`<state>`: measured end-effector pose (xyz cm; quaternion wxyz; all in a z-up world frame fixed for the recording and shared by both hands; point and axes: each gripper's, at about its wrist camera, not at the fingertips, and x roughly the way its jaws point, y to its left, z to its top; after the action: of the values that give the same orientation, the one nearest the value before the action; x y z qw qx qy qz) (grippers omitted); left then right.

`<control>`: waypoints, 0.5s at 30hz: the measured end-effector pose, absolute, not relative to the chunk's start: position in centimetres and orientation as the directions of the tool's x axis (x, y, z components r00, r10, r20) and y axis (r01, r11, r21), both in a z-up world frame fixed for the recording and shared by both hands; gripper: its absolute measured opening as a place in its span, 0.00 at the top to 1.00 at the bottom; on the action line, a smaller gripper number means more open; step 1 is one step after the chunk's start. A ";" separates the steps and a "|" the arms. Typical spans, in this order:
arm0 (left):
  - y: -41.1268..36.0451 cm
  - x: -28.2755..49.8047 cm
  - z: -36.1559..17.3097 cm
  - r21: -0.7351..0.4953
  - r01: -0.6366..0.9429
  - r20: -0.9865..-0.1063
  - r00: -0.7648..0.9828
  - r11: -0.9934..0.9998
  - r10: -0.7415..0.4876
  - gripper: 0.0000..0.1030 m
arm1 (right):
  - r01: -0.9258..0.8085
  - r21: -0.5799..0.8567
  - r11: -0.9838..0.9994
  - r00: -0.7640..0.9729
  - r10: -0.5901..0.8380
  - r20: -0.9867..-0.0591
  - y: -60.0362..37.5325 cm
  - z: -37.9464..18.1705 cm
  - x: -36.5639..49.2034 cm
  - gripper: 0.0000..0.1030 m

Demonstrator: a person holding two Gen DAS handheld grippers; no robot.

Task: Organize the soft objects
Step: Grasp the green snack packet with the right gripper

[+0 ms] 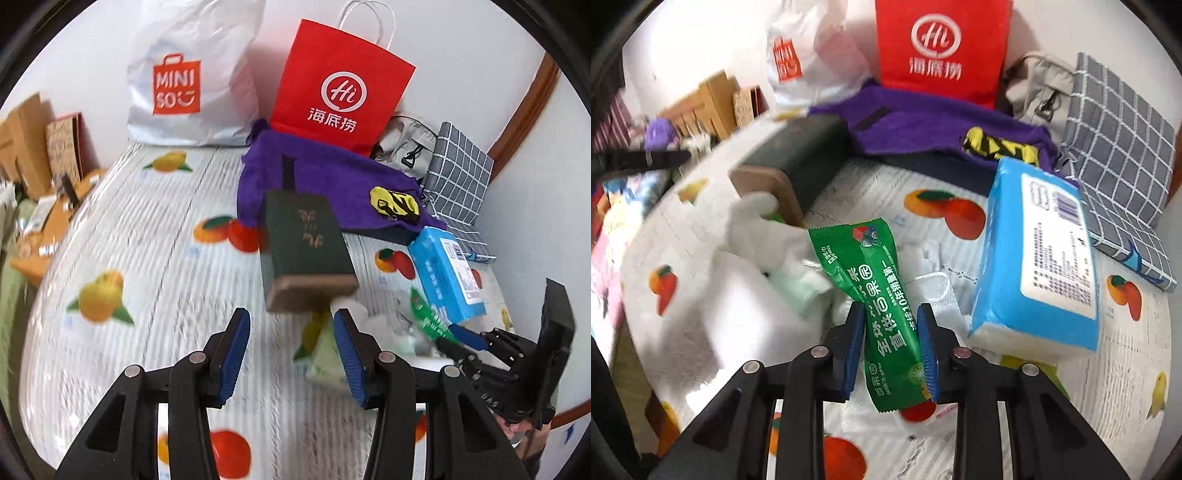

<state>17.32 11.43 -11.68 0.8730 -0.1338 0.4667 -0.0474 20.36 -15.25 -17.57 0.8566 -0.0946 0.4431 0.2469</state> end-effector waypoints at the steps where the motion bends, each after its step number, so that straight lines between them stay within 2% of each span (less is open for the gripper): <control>1: 11.4 16.9 -11.7 -0.288 -0.043 -0.799 0.561 0.957 -0.215 0.56 | -0.501 0.070 0.863 0.497 0.353 -0.793 -15.6 -17.1 19.9 0.73; 11: 8.8 13.1 -12.8 -0.313 -0.019 -0.808 0.531 0.950 -0.256 0.56 | -0.400 0.142 0.905 0.568 0.366 -0.737 -19.2 -14.6 15.4 0.73; 13: 7.7 12.7 -12.9 -0.324 0.006 -0.804 0.525 0.946 -0.279 0.53 | -0.376 0.150 0.915 0.582 0.358 -0.730 -20.1 -14.7 14.4 0.73; 15: 6.7 12.3 -12.9 -0.330 0.034 -0.796 0.527 0.943 -0.298 0.46 | -0.351 0.152 0.924 0.591 0.345 -0.729 -20.8 -14.8 13.5 0.73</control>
<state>12.33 6.68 -12.86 0.8628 -0.1384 0.4766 -0.0962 13.54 -20.83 -14.83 0.8920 -0.0037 0.4078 0.1950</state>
